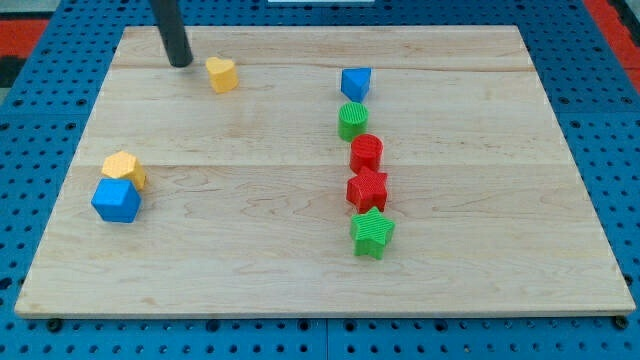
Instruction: Push the yellow heart towards the top center
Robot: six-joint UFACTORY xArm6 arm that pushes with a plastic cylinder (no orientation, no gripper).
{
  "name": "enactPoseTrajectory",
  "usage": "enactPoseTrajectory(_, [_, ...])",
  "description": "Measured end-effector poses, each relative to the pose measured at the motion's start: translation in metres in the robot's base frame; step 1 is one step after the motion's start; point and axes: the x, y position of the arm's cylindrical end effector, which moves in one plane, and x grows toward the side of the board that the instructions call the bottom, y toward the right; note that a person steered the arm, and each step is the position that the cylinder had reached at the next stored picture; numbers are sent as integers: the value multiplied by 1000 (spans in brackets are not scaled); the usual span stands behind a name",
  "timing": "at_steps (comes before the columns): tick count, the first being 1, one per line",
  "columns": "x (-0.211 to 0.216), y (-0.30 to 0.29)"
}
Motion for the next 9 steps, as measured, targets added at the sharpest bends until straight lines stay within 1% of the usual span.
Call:
enactPoseTrajectory(1, [33, 22])
enactPoseTrajectory(2, [37, 26])
enactPoseTrajectory(3, [28, 56])
enactPoseTrajectory(4, [32, 87])
enactPoseTrajectory(5, [42, 103])
enactPoseTrajectory(6, [42, 136])
enactPoseTrajectory(8, [-8, 149])
enactPoseTrajectory(9, [-12, 130])
